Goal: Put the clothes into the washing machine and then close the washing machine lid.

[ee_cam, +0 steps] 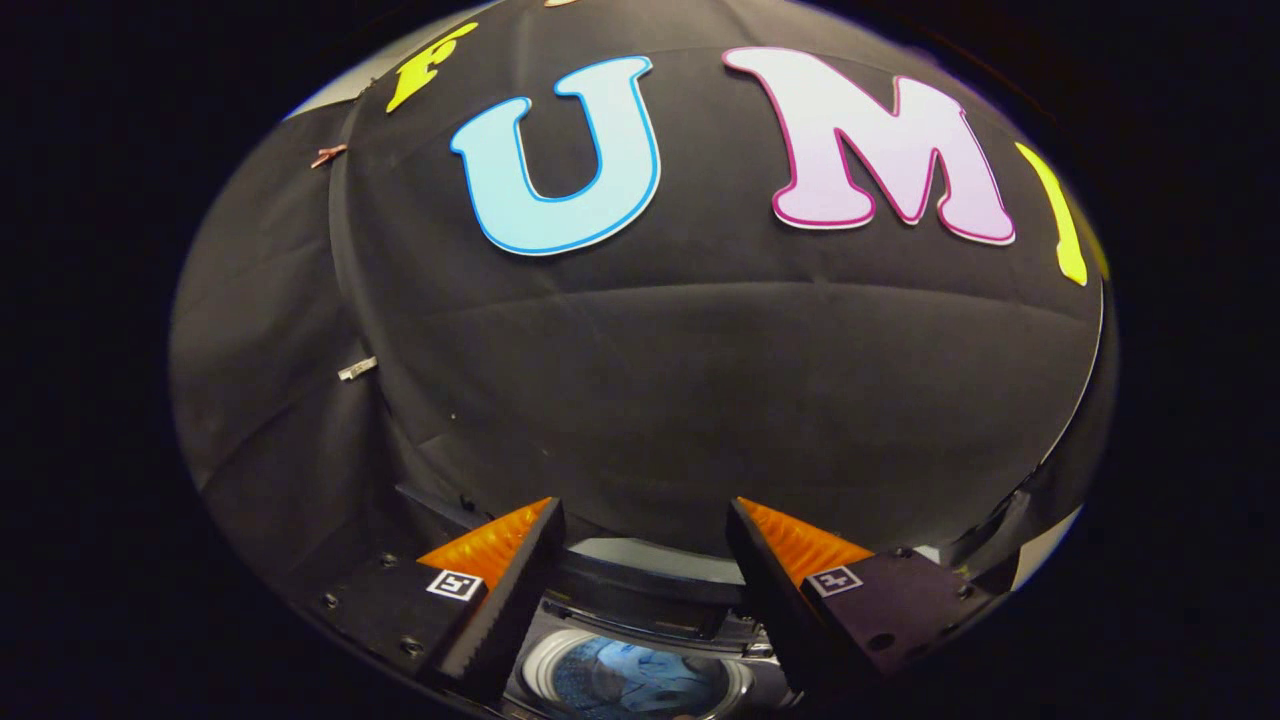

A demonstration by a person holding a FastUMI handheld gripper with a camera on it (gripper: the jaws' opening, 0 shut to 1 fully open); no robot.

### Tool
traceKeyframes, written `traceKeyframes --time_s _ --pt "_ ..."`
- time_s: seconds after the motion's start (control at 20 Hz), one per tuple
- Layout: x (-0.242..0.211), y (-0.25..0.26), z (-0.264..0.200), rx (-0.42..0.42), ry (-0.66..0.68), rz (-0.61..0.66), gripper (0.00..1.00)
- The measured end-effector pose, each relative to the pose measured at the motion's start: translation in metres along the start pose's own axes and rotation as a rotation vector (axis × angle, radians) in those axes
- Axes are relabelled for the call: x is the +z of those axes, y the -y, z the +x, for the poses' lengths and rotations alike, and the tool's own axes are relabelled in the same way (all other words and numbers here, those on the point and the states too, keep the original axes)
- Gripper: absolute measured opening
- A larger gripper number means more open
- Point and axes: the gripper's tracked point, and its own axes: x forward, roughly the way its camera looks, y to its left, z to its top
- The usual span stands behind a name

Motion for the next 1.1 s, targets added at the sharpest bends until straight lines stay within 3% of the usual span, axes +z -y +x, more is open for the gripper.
traceKeyframes --time_s 0.4,0.85,1.1 --pt "-0.024 -0.011 -0.034 0.012 -0.027 -0.018 1.0" --pt "-0.071 -0.03 -0.075 0.109 -0.103 -0.014 1.0" --pt "-0.131 -0.026 -0.07 0.11 -0.318 -0.103 0.99"
